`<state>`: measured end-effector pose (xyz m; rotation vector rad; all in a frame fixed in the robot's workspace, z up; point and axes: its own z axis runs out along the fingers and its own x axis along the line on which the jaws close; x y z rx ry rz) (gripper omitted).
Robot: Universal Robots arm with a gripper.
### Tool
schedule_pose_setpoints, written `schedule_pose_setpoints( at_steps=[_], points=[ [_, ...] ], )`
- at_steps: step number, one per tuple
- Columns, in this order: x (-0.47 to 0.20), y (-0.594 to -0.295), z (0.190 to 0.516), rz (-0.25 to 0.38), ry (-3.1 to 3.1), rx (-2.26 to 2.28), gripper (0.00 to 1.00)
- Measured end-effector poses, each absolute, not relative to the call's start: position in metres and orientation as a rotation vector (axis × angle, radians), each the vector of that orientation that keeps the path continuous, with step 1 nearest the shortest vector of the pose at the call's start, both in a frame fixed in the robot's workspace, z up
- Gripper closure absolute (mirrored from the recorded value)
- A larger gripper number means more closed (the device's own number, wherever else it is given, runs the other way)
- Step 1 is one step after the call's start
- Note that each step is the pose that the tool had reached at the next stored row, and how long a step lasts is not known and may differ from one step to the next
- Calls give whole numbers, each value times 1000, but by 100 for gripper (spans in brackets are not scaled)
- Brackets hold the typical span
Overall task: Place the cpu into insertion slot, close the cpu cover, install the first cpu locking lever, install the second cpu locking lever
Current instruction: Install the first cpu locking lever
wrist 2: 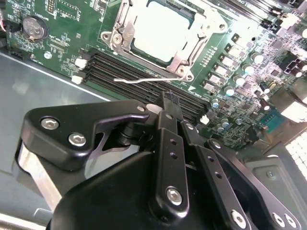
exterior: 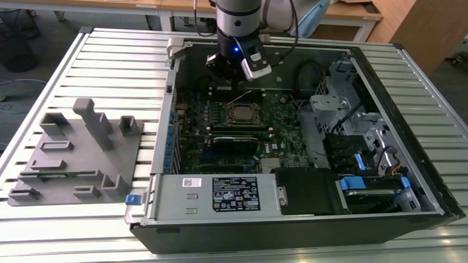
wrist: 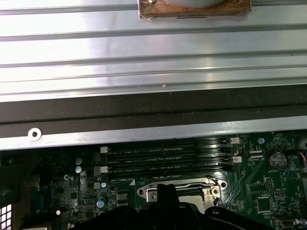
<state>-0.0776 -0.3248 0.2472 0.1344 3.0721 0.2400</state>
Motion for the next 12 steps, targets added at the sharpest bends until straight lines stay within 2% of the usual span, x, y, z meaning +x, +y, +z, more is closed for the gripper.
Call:
schedule_pose_setpoints(
  at_steps=[12],
  points=[
    [-74,-325,247,240,3072,134,90]
  ],
)
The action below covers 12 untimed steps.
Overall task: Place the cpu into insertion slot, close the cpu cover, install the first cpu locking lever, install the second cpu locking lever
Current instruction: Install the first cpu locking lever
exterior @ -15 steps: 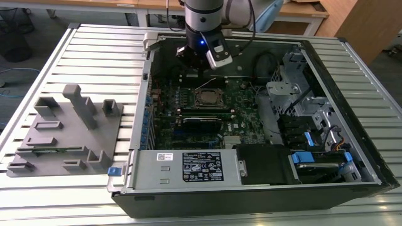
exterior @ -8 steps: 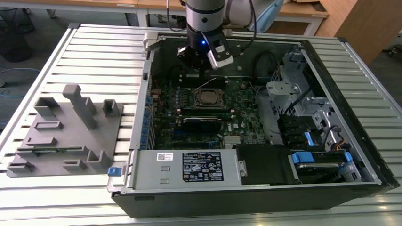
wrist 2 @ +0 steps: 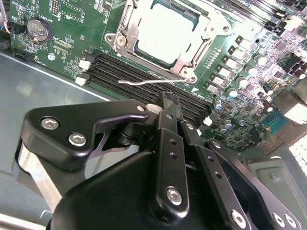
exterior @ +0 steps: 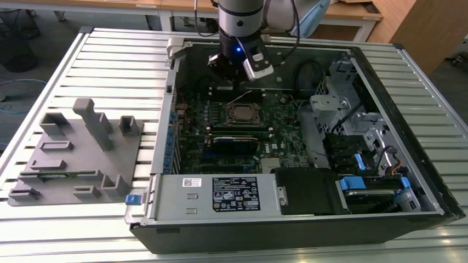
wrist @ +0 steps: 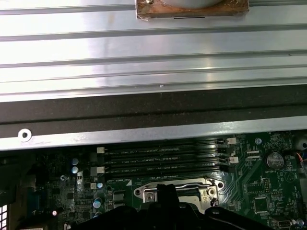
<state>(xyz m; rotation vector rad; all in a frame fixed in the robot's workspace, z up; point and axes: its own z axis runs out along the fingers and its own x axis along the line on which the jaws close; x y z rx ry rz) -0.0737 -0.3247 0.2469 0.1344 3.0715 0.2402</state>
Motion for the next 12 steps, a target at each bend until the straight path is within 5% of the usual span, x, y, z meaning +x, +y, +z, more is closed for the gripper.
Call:
schedule_pose_setpoints(
  at_steps=[12],
  points=[
    [-73,-325,239,240,3072,135,90]
  ],
)
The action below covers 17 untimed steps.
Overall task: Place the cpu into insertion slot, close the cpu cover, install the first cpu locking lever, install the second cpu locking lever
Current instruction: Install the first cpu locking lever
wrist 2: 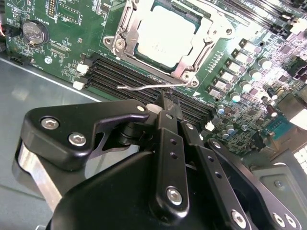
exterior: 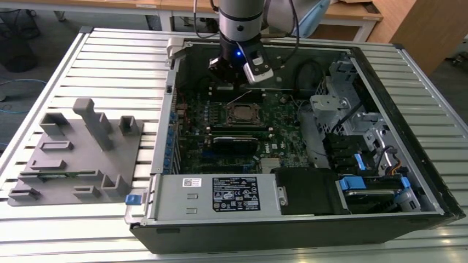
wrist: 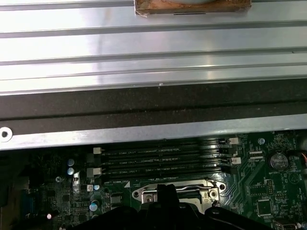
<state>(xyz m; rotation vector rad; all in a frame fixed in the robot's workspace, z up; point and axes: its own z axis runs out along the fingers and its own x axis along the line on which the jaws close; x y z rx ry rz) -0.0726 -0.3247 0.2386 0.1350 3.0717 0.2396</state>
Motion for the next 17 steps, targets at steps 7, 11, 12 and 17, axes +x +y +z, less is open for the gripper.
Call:
schedule_pose_setpoints(
  at_steps=[7,11,12,17],
  points=[
    [-72,-325,238,240,3072,135,90],
    [-70,-325,238,240,3071,135,90],
    [-70,-325,237,240,3072,135,90],
    [-67,-324,237,240,3072,135,90]
  ],
)
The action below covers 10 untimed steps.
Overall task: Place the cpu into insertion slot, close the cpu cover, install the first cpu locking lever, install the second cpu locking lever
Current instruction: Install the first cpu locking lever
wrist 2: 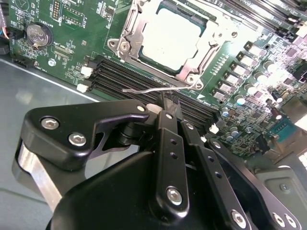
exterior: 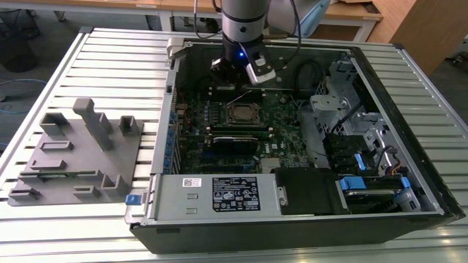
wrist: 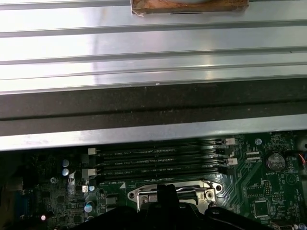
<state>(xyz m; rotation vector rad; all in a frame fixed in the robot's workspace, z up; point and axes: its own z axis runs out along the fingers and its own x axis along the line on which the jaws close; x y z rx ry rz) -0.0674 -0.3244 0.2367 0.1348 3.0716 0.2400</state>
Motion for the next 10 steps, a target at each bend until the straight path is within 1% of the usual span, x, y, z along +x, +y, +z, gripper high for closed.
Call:
schedule_pose_setpoints(
  at_steps=[10],
  points=[
    [-66,-324,236,240,3072,135,90]
  ],
)
